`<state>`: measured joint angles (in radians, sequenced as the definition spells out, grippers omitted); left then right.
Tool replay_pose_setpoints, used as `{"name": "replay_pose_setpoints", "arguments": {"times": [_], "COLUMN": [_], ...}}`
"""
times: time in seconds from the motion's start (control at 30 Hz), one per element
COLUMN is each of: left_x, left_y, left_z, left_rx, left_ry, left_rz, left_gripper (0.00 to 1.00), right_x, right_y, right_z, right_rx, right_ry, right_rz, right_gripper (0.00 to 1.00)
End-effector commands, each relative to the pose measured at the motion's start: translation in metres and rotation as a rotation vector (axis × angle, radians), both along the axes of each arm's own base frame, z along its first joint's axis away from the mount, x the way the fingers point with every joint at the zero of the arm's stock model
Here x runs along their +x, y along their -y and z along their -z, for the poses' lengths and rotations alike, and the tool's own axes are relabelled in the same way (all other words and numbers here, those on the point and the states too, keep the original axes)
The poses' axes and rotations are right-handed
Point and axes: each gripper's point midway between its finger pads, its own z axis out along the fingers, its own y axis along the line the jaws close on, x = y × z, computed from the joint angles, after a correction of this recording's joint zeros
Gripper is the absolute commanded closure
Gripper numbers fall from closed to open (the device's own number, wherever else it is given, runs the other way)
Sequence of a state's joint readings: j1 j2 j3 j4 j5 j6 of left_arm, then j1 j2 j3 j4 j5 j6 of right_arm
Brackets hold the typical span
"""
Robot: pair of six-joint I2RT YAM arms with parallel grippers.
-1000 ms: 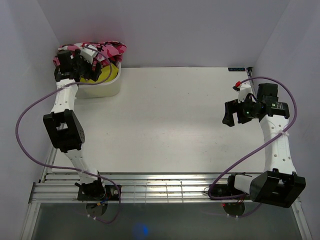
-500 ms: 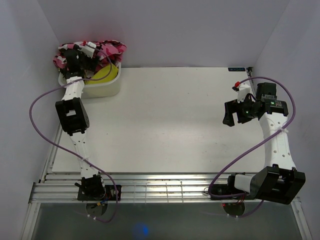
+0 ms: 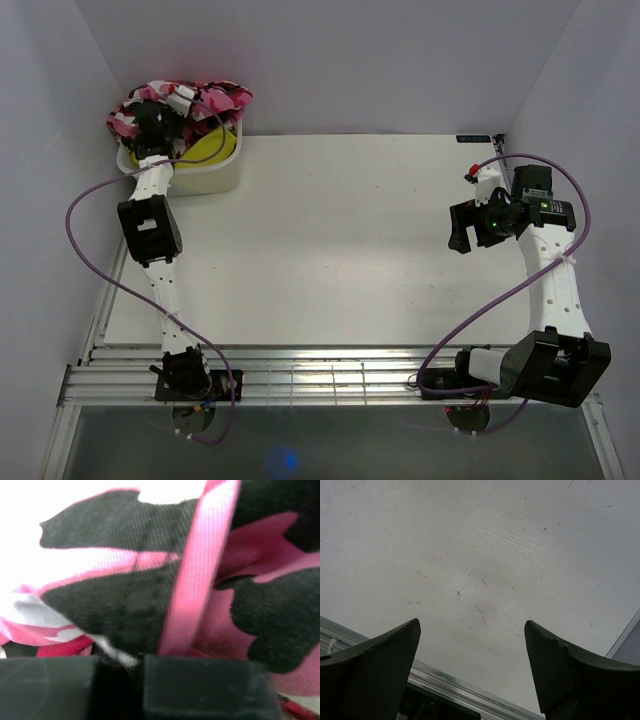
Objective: Fold and stack the trousers
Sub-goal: Grab the trousers from the pile, then move the trousers to the center of the board
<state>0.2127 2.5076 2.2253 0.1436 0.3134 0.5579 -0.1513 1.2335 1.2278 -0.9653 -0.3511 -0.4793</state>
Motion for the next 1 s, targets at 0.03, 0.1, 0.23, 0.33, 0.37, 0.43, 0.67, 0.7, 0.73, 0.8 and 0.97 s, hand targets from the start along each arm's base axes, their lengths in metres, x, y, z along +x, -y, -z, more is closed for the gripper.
{"name": "replay_pose_setpoints", "arguments": {"times": [0.03, 0.1, 0.23, 0.33, 0.37, 0.43, 0.67, 0.7, 0.73, 0.8, 0.97], "left_x": [-0.022, -0.032, -0.063, -0.089, -0.101, -0.114, -0.183, -0.201, -0.21, -0.229, -0.287], "left_y": [-0.009, -0.006, -0.003, 0.001, 0.003, 0.007, 0.051, 0.066, 0.078, 0.102, 0.182], "left_z": [-0.145, -0.178, -0.251, -0.298, -0.32, -0.34, -0.417, -0.435, -0.442, -0.454, -0.477], "left_rx": [0.025, 0.023, 0.029, 0.033, 0.037, 0.024, -0.091, -0.104, -0.11, -0.146, -0.262], "left_ry": [0.278, 0.335, 0.46, 0.543, 0.582, 0.617, 0.716, 0.742, 0.745, 0.746, 0.72], "left_rz": [-0.041, -0.042, -0.046, -0.055, -0.057, -0.052, 0.107, 0.145, 0.195, 0.272, 0.507], "left_gripper": [1.0, 1.0, 1.0, 1.0, 1.0, 1.0, 1.0, 1.0, 1.0, 1.0, 1.0], "right_x": [0.004, 0.005, 0.004, 0.002, 0.002, 0.001, 0.003, 0.003, 0.003, 0.005, 0.009], "right_y": [0.001, 0.001, 0.0, -0.002, -0.002, -0.002, 0.0, 0.0, 0.0, 0.001, 0.002], "right_z": [-0.007, -0.01, -0.015, -0.02, -0.021, -0.023, -0.031, -0.033, -0.033, -0.036, -0.039], "right_rx": [-0.003, -0.001, 0.002, 0.007, 0.005, 0.002, -0.017, -0.018, -0.017, -0.021, -0.013], "right_ry": [0.031, 0.04, 0.059, 0.077, 0.082, 0.098, 0.141, 0.147, 0.146, 0.16, 0.178], "right_rz": [0.0, -0.002, -0.006, -0.011, -0.013, -0.014, -0.013, -0.013, -0.01, -0.009, 0.006], "right_gripper": [0.1, 0.1, 0.1, 0.1, 0.1, 0.1, 0.1, 0.1, 0.1, 0.1, 0.1]}}
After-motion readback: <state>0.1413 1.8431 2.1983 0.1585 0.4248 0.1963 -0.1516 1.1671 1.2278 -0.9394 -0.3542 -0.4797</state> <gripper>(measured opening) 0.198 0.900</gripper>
